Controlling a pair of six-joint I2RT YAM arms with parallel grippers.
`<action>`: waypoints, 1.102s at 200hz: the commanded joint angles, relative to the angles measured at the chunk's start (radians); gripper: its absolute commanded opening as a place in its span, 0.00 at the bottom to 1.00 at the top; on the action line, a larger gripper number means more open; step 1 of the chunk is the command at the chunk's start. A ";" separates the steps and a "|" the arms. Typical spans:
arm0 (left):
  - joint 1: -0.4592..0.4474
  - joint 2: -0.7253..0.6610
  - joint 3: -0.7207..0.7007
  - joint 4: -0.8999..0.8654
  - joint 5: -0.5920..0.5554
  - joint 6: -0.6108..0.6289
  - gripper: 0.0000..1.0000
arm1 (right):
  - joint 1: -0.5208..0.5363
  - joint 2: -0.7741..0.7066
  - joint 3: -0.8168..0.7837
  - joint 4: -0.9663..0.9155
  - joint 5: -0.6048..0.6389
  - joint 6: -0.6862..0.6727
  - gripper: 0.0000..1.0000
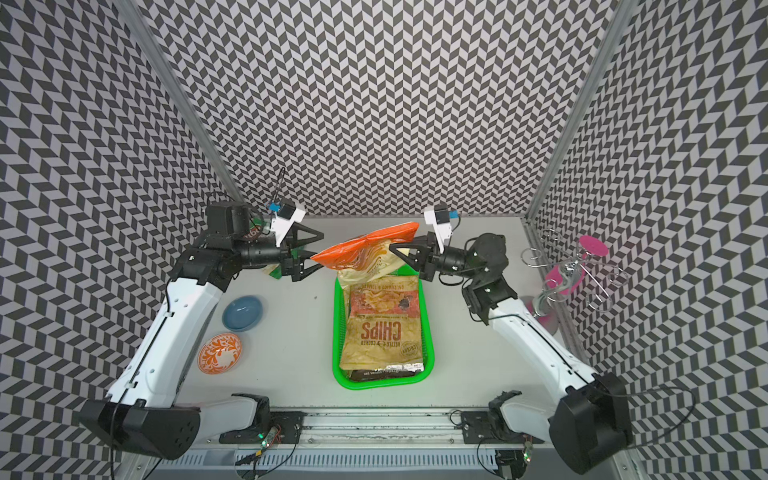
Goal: Put the potato chips into the basket
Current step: Pick up the potato chip from the center of the board, then place the potato chip in the basket.
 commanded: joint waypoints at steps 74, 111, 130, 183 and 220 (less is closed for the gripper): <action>-0.052 -0.070 -0.100 -0.053 0.094 0.284 0.99 | 0.031 -0.031 0.036 -0.275 0.109 -0.047 0.00; -0.088 -0.072 -0.126 0.012 0.093 0.241 0.99 | 0.039 -0.021 0.039 -0.280 0.131 -0.008 0.00; -0.098 -0.087 -0.153 0.106 0.038 0.153 0.99 | 0.041 -0.021 0.039 -0.263 0.135 0.019 0.00; -0.113 -0.134 -0.238 0.263 -0.081 0.064 0.99 | 0.044 -0.013 0.068 -0.272 0.199 0.079 0.00; -0.113 -0.135 -0.223 0.168 -0.056 0.172 0.99 | 0.042 -0.007 0.104 -0.299 0.229 0.073 0.00</action>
